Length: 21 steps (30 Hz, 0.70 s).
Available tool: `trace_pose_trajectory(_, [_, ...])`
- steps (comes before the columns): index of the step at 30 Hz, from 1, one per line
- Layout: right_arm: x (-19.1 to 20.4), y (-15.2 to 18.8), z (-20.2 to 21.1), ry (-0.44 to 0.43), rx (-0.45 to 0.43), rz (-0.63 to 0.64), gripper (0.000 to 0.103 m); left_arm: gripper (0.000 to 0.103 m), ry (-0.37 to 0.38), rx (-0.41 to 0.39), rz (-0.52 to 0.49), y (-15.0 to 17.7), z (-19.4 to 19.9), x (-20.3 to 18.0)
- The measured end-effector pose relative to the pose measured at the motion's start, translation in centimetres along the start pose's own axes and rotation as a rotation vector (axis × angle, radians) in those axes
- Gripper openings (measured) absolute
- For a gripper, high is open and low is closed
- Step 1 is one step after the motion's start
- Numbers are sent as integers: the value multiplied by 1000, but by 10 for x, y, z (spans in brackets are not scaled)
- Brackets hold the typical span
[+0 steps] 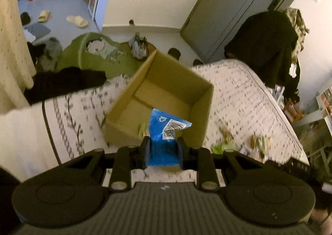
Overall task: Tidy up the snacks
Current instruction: 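Carry the blue packet with the left gripper and release it into the box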
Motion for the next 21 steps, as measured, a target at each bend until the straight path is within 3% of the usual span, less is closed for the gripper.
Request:
trace_pose_trajectory(9, [7, -26, 17, -73, 15, 152, 65, 25, -6, -18, 13, -32, -18, -18])
trace_pose_trajectory(13, [10, -30, 29, -103, -28, 270, 84, 30, -32, -29, -25, -36, -22, -28])
trace_pose_trajectory(15, [4, -30, 35, -101, -72, 291, 91, 40, -54, -16, -42, -36, -27, -33])
trace_pose_trajectory(20, [-11, -38, 45, -77, -137, 286, 103, 83, -87, -33, -77, -31, -31, -48])
trace_pose_trajectory(21, [-13, -39, 47, -67, -152, 293, 103, 86, -91, -32, -88, -29, -31, -54])
Point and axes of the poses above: each gripper's, at about its wrist camera, not at the fingertips, and z roughly against the way its jaws point, x to its left, y to its underside, the point moved 4 cm from there along -z, roughly the way its jaws point, and after that the axes turned 4 degrees about -z, right-handed, at the moved point
